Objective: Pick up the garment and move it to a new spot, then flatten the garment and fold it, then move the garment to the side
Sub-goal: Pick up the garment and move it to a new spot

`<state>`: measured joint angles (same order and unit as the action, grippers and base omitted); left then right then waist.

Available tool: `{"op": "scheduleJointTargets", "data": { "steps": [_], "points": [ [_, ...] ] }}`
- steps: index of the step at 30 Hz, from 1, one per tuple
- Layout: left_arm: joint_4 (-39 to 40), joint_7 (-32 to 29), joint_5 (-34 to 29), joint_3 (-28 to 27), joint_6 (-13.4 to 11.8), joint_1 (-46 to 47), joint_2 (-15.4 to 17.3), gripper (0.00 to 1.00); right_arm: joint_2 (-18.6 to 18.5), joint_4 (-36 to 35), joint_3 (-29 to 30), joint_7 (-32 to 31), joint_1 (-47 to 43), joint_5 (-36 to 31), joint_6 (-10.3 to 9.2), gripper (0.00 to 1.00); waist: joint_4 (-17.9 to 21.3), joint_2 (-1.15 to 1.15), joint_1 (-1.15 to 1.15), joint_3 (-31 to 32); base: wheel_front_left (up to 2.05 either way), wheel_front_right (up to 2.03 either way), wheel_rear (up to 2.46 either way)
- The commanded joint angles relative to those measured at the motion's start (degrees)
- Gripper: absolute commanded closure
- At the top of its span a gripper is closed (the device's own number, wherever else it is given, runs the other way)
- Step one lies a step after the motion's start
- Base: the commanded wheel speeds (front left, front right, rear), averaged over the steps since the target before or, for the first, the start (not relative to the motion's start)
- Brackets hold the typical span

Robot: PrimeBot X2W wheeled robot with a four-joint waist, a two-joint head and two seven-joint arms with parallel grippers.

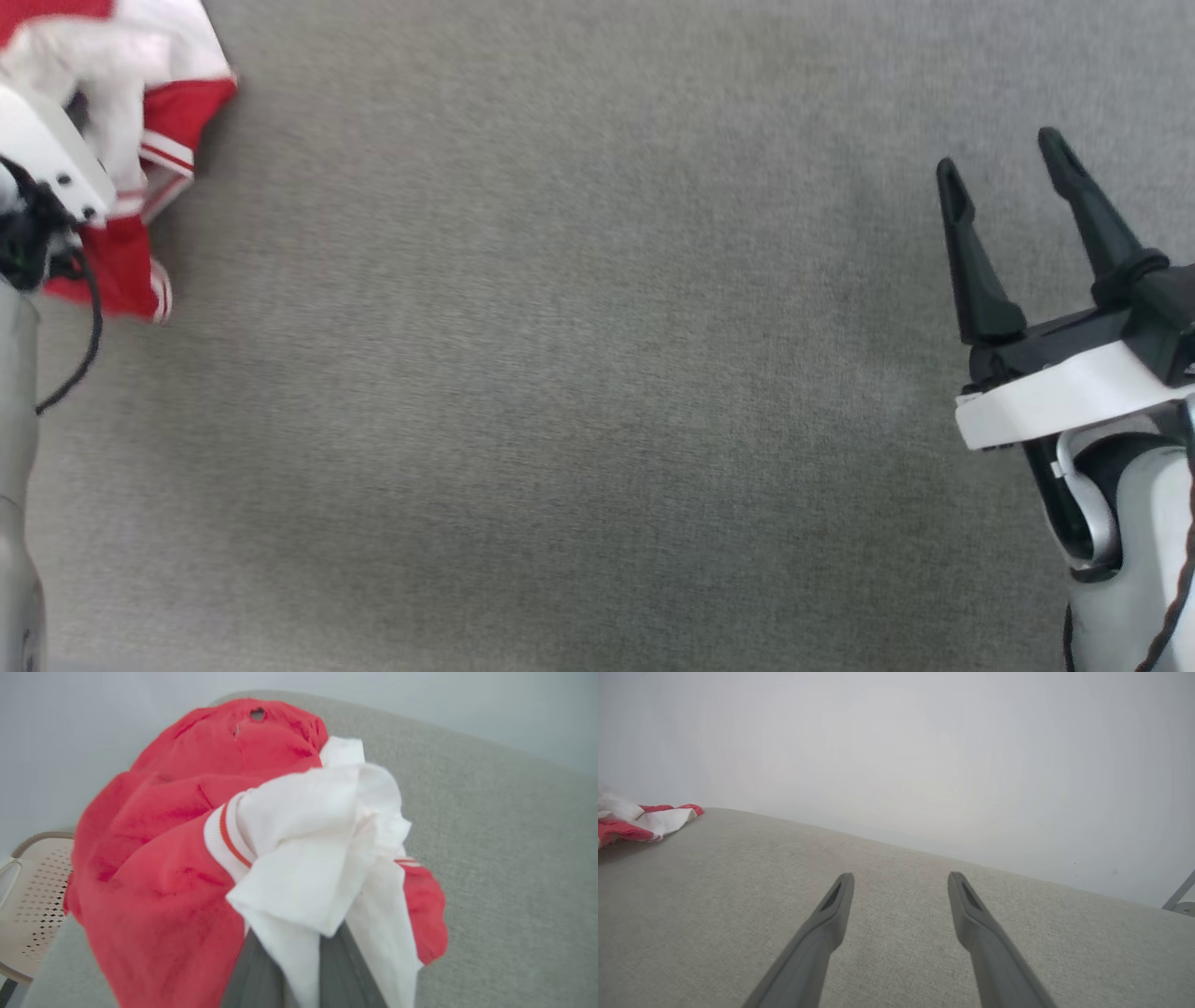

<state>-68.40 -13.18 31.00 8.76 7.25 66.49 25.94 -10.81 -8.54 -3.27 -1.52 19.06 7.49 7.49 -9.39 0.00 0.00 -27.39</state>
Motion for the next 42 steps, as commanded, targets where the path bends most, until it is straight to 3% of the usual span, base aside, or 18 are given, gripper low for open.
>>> {"op": "scheduleJointTargets", "data": {
  "steps": [1,11,23,31,42],
  "points": [
    [1.22,0.80,-0.17,0.79,0.18,0.79,0.50,1.00,0.52,0.63,0.24,0.61,-0.90,-0.17,0.00,0.00,-1.12,0.00,0.00,2.83,0.00,0.00,0.00],
    [11.26,3.08,1.69,8.00,0.15,-0.39,4.43,1.00,3.24,3.19,1.97,2.65,-4.00,0.10,0.00,0.00,-3.79,0.00,0.00,11.24,0.00,0.00,0.00],
    [26.90,-0.35,6.56,15.07,0.16,-2.73,10.79,1.00,5.87,4.35,3.60,4.43,-7.14,0.36,0.00,0.00,-5.49,0.00,0.00,18.87,0.00,0.00,0.00],
    [39.68,-5.71,8.40,16.87,-0.02,-5.10,14.43,1.00,6.57,4.78,5.70,5.50,-7.99,0.50,0.00,0.00,-2.76,0.00,0.00,21.03,0.00,0.00,0.00],
    [57.77,-14.53,10.20,18.28,-3.57,-8.32,15.76,1.00,7.39,5.33,9.39,6.79,-9.49,0.31,0.00,0.00,4.70,0.00,0.00,22.20,0.00,0.00,0.00]
  ]
}}
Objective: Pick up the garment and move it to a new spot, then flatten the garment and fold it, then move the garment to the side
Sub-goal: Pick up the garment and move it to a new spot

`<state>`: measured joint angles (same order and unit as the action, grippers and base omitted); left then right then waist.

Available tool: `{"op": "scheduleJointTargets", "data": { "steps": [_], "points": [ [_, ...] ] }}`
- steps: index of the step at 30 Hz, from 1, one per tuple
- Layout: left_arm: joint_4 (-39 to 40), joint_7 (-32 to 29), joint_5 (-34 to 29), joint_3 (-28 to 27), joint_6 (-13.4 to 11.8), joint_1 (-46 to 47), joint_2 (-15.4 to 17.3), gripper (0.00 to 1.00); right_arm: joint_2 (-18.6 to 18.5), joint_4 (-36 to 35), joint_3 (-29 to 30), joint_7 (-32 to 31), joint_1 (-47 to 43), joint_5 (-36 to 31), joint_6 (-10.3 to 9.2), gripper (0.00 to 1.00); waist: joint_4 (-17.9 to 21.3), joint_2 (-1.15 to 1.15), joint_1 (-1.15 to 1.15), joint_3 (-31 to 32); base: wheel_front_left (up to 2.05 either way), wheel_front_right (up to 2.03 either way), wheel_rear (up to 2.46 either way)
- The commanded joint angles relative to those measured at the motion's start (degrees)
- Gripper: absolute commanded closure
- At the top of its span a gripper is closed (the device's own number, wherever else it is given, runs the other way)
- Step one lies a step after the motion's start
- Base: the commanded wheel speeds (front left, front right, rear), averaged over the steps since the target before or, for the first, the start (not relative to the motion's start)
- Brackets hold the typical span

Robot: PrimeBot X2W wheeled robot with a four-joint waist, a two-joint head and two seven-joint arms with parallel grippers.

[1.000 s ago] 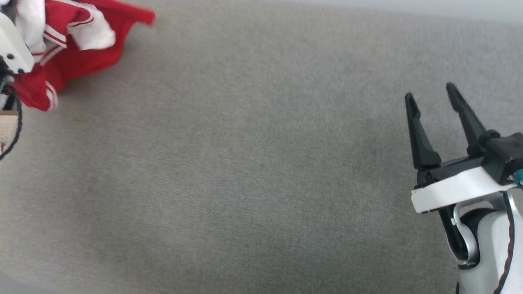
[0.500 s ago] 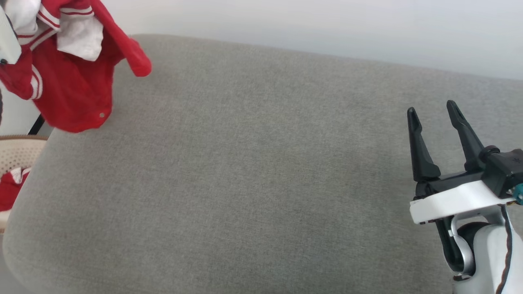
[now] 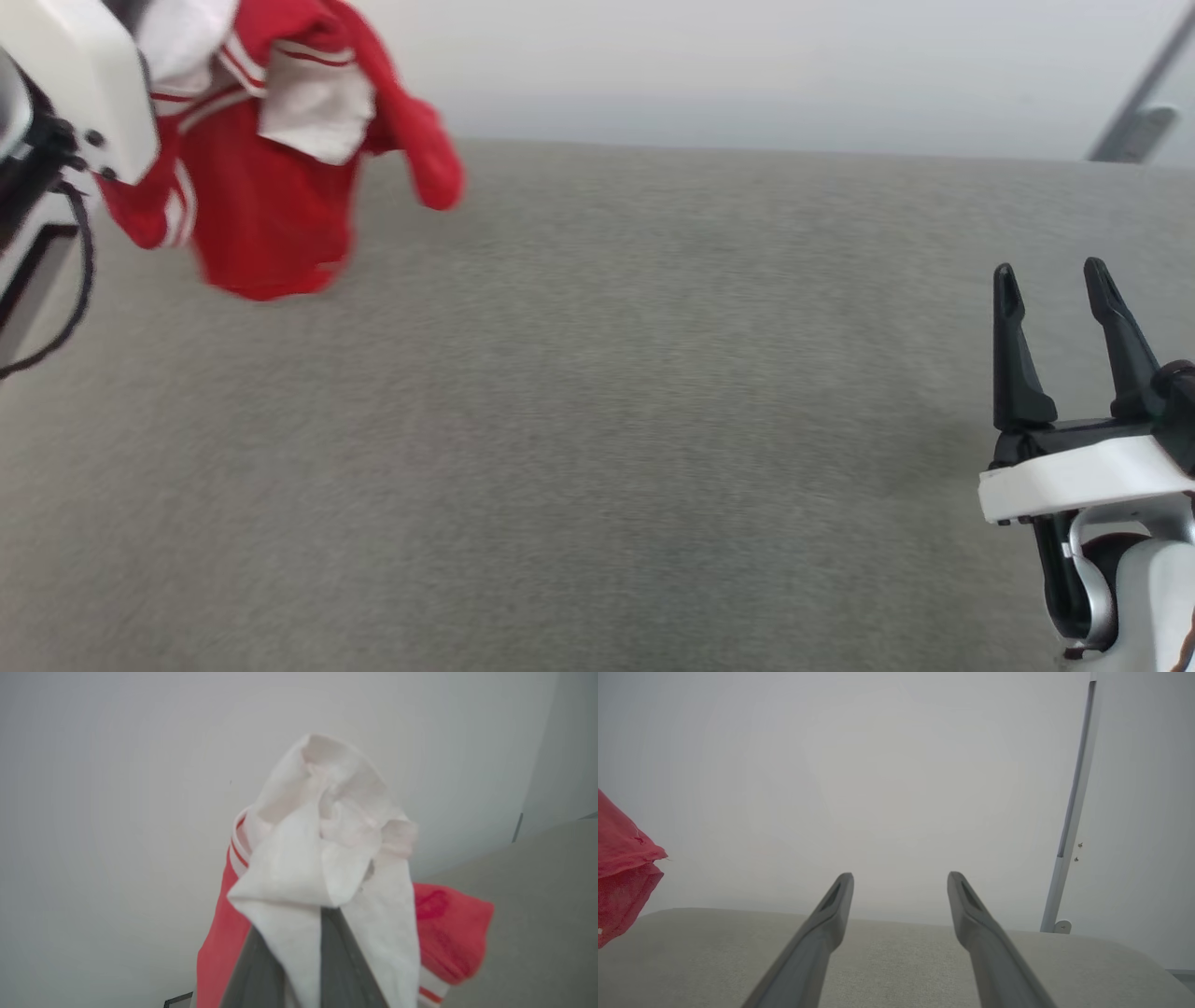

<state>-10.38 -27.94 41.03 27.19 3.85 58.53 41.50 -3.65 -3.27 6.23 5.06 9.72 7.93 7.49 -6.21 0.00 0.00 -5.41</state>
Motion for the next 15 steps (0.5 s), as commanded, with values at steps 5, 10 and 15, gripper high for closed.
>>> {"op": "scheduleJointTargets", "data": {
  "steps": [5,10,15],
  "points": [
    [7.29,-3.64,0.36,1.50,-1.88,-1.87,-0.12,1.00,0.54,0.57,0.66,1.07,-0.17,0.22,0.00,0.00,6.32,0.00,0.00,-0.11,0.00,0.00,0.00],
    [13.27,-7.10,0.98,4.18,-3.36,-3.81,-1.89,1.00,0.71,1.28,0.98,1.74,-0.58,0.53,0.00,0.00,10.80,0.00,0.00,-0.81,0.00,0.00,0.00],
    [16.75,-10.33,2.45,7.65,-4.53,-6.72,-4.57,1.00,0.79,2.66,0.16,2.71,-0.42,1.34,0.00,0.00,14.89,0.00,0.00,-2.01,0.00,0.00,0.00]
  ]
}}
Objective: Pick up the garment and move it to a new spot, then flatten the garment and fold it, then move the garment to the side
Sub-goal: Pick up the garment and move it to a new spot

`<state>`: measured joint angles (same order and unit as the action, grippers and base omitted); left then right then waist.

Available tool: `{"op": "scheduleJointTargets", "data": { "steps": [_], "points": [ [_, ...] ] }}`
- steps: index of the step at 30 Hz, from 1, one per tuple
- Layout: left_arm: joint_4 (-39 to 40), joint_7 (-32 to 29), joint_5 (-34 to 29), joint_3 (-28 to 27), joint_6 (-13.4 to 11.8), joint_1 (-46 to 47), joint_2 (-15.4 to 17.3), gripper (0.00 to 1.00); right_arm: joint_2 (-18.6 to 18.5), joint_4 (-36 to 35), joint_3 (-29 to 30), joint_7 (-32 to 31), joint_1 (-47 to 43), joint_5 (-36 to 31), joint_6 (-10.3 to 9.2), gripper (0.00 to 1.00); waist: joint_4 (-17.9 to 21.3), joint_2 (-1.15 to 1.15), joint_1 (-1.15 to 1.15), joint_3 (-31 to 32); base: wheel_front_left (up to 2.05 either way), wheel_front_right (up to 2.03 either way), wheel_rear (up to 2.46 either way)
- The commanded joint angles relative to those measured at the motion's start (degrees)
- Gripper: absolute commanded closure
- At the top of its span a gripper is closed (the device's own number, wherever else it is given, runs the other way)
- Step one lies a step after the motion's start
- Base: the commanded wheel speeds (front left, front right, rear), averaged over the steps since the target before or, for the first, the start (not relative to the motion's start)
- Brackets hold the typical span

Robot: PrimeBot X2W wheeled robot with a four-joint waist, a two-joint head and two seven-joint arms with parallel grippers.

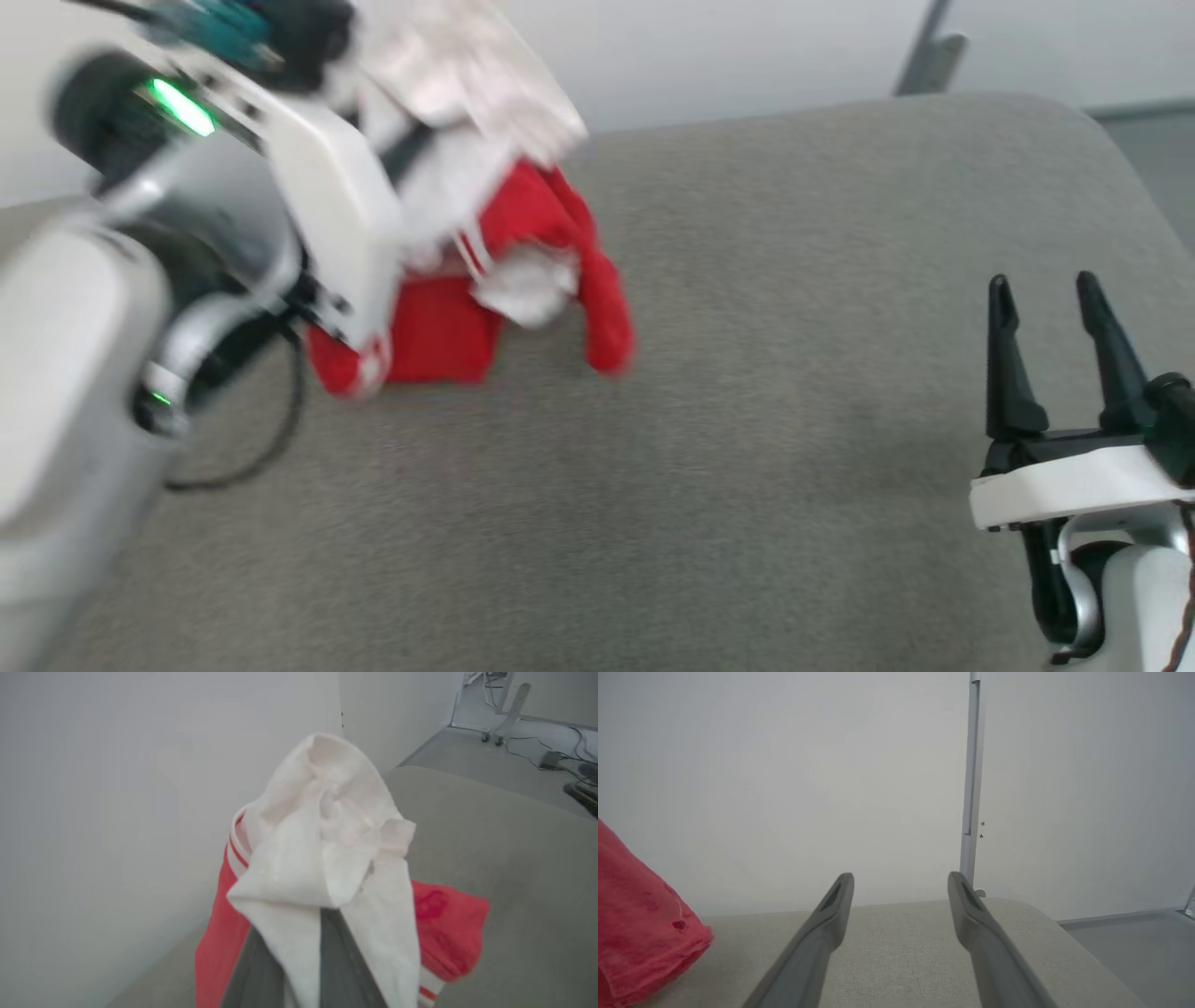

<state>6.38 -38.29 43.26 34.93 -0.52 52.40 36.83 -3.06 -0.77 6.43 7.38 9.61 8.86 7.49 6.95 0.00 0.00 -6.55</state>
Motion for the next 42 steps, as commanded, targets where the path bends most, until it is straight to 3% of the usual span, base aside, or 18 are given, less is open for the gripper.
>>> {"op": "scheduleJointTargets", "data": {
  "steps": [1,9,23,26,27,28,29,30,36,42],
  "points": [
    [0.20,-0.40,0.52,0.73,-0.46,-1.49,-0.58,1.00,0.22,0.52,-0.26,0.64,-0.21,0.75,0.00,0.00,2.41,0.00,0.00,-1.13,0.00,0.00,0.00],
    [-5.63,-2.40,1.29,7.41,-0.25,-8.39,-4.05,1.00,0.17,3.78,-3.21,3.02,1.72,3.14,0.00,0.00,6.66,0.00,0.00,-4.27,0.00,0.00,0.00],
    [-28.32,-0.08,0.57,14.54,4.80,-10.42,-10.22,1.00,0.17,9.09,-8.39,6.47,6.58,5.70,0.00,0.00,10.61,0.00,0.00,-8.73,0.00,0.00,0.00],
    [-30.18,0.69,0.60,15.17,5.65,-10.12,-10.81,1.00,0.16,9.81,-8.64,6.64,6.90,5.86,0.00,0.00,10.69,0.00,0.00,-8.70,0.00,0.00,0.00],
    [-30.88,1.33,0.78,15.21,5.91,-10.01,-11.10,0.88,0.16,10.08,-8.73,6.81,7.10,6.09,0.00,0.00,10.60,0.00,0.00,-8.55,0.00,0.00,0.00],
    [-31.29,2.03,1.12,15.10,6.22,-9.70,-11.45,0.56,0.15,10.39,-8.74,6.93,7.19,6.23,0.00,0.00,10.40,0.00,0.00,-8.27,0.00,0.00,0.00],
    [-31.43,2.84,1.51,14.88,6.51,-9.38,-11.79,0.08,0.17,10.65,-8.66,7.00,7.11,6.23,0.00,0.00,10.09,0.00,0.00,-7.88,0.00,0.00,0.00],
    [-31.52,3.46,2.01,14.54,6.64,-9.27,-12.05,0.00,0.18,10.93,-8.61,7.06,6.94,6.21,0.00,0.00,9.75,0.00,0.00,-7.42,0.00,0.00,0.00],
    [-27.88,8.21,3.38,12.49,7.09,-9.74,-11.43,0.00,0.16,11.44,-7.83,6.90,5.40,4.93,0.00,0.00,6.96,0.00,0.00,-4.23,0.00,0.00,0.00],
    [-20.91,13.19,3.76,9.46,4.96,-12.70,-8.56,0.00,0.16,10.71,-6.91,5.82,3.78,3.58,0.00,0.00,3.49,0.00,0.00,-1.23,0.00,0.00,0.00]
  ]
}}
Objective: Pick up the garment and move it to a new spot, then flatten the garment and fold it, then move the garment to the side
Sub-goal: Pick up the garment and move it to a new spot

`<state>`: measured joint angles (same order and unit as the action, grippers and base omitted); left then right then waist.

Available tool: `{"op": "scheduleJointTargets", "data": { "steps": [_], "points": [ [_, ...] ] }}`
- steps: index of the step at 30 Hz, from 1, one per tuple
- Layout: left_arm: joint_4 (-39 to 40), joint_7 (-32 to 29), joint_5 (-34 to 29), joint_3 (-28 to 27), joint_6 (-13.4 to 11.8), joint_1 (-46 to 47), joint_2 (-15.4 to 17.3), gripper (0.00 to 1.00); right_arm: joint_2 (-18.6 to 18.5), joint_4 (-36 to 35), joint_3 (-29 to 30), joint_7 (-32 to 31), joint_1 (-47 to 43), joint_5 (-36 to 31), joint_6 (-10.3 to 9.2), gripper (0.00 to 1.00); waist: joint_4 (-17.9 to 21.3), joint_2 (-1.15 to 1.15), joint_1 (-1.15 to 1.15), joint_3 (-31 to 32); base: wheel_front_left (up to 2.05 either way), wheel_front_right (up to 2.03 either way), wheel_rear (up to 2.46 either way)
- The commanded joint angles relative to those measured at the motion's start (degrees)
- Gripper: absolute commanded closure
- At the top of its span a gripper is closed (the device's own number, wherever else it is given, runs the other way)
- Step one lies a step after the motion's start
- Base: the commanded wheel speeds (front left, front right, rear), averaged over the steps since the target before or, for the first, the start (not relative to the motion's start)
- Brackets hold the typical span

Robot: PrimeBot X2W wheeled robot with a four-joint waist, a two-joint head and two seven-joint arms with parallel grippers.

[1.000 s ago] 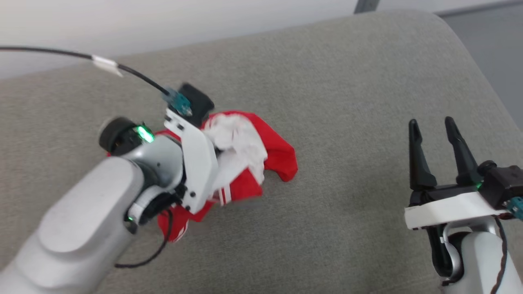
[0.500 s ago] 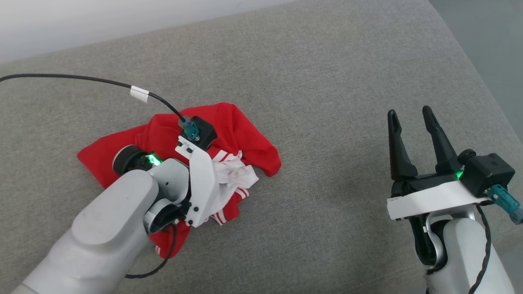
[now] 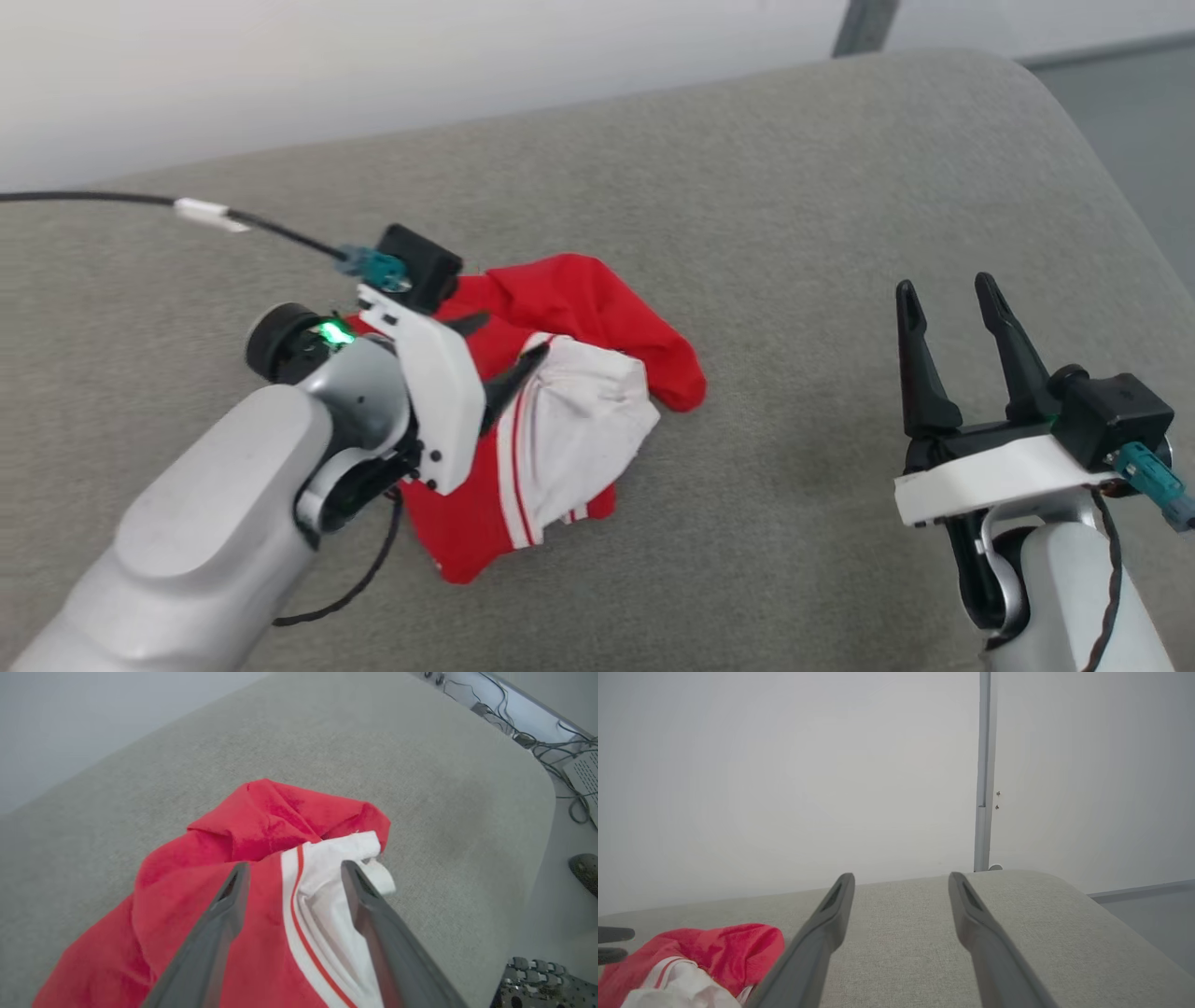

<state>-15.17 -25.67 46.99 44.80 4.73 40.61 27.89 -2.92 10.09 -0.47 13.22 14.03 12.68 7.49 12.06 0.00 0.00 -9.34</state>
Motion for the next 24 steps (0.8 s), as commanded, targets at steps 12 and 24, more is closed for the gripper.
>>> {"op": "scheduleJointTargets", "data": {
  "steps": [12,24],
  "points": [
    [10.62,17.45,-2.02,-8.11,-7.16,-11.22,6.05,0.00,0.01,-1.50,0.94,-1.68,-4.23,-2.27,0.00,0.00,-8.47,0.00,0.00,7.48,0.00,0.00,0.00],
    [13.78,32.45,-2.48,-14.06,-13.48,-24.61,8.83,0.00,0.00,-0.95,2.21,-1.32,-7.57,-3.75,0.00,0.00,-13.50,0.00,0.00,10.98,0.00,0.00,0.00]
  ]
}}
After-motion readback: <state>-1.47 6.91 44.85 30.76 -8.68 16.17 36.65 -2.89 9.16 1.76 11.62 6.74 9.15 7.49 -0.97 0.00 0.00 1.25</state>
